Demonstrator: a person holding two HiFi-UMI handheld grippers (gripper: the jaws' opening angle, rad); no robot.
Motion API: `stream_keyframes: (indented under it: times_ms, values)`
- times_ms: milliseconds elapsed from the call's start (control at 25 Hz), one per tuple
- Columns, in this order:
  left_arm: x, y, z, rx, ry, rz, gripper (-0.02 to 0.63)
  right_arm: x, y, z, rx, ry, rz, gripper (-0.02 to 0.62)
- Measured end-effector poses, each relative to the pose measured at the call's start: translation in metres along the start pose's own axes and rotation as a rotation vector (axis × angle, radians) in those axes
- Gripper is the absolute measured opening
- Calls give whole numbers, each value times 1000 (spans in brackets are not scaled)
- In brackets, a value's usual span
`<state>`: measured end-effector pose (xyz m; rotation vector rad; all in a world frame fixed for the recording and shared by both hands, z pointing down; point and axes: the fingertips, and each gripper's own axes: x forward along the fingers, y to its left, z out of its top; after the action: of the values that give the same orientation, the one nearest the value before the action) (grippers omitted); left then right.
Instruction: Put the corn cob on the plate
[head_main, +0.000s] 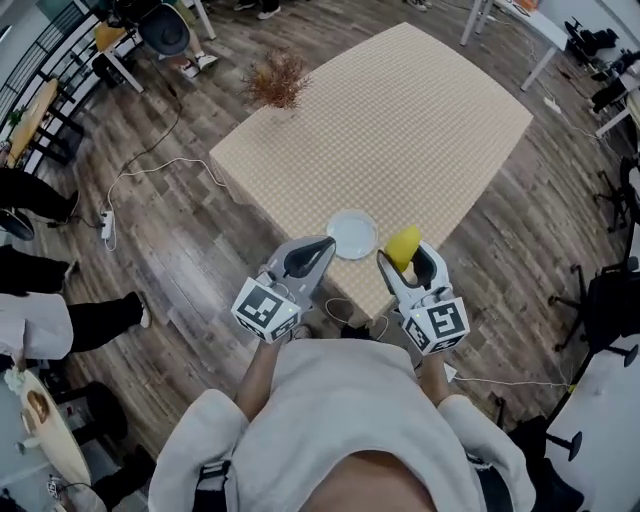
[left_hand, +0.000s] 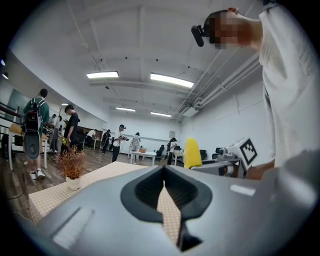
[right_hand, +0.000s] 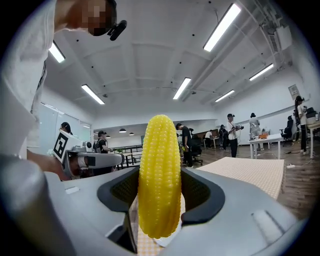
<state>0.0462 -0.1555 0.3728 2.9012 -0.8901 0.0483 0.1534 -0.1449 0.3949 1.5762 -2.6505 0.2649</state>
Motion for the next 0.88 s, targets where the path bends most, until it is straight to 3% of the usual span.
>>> stream_keyframes:
  times_ms: [440,880]
  values:
    - [27,12,-2,-2,30,81,8,35,-26,0,34,-3,102,252]
    - [43,69,-4,-13,41,28,8,79,-37,-5,69,20,22,252]
